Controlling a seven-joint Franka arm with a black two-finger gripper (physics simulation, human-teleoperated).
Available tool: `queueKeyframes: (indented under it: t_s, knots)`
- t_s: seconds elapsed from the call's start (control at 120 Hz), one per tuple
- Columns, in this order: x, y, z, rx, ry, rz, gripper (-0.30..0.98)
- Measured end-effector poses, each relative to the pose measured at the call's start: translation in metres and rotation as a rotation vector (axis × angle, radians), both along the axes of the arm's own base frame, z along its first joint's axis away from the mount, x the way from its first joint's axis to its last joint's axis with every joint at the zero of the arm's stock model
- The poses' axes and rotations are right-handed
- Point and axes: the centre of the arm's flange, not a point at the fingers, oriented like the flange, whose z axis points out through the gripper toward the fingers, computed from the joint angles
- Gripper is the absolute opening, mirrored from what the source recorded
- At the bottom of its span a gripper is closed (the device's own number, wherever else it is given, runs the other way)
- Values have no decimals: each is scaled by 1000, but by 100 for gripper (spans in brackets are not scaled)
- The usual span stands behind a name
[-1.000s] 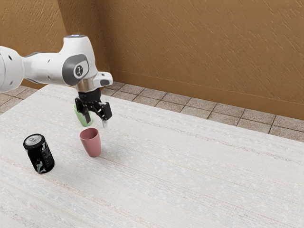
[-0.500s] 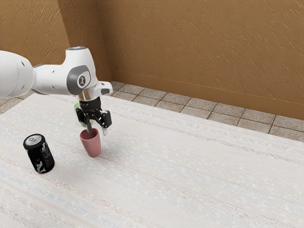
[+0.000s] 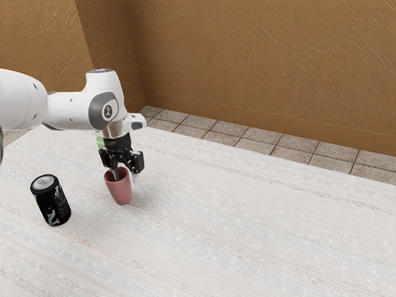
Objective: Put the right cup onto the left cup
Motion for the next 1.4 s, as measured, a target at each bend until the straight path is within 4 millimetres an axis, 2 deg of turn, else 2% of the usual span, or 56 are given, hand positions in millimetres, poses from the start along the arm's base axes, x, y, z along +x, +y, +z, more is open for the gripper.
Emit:
queueKeyframes:
  t_s: [0.767, 1.092, 1.4]
  knots:
    - [1, 1, -5, 1, 11, 4, -3]
    - [1, 2, -5, 7, 14, 10, -10]
    - [-1, -1, 10, 5, 14, 7, -10]
